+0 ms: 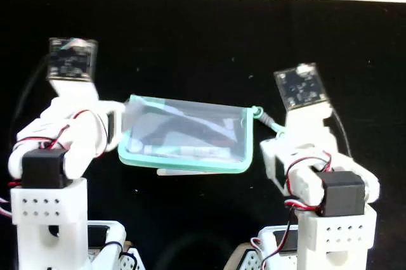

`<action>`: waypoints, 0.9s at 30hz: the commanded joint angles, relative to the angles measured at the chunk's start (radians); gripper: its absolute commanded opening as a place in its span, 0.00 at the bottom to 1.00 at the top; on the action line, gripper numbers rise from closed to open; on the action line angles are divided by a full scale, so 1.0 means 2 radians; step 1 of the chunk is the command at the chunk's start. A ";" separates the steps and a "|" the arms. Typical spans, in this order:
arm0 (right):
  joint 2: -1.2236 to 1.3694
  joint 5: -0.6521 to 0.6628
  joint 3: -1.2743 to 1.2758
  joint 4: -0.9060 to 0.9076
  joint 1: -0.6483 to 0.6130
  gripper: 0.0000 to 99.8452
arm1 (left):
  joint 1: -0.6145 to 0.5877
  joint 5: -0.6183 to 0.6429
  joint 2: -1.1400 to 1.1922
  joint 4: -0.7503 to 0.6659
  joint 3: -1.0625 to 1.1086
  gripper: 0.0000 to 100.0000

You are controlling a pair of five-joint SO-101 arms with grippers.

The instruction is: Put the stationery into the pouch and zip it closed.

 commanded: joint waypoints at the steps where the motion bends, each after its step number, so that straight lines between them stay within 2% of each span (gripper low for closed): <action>1: 0.010 0.008 0.003 -0.037 0.047 0.29 | 0.009 -0.019 0.003 0.033 0.026 0.42; 15: 0.197 0.208 0.053 -0.157 0.109 0.29 | 0.009 -0.018 0.003 0.037 0.156 0.42; 21: 0.253 0.307 0.052 -0.171 0.138 0.29 | 0.007 -0.018 0.003 0.055 0.165 0.38; 27: 0.309 0.355 0.053 -0.205 0.147 0.29 | 0.006 -0.018 0.003 0.054 0.165 0.38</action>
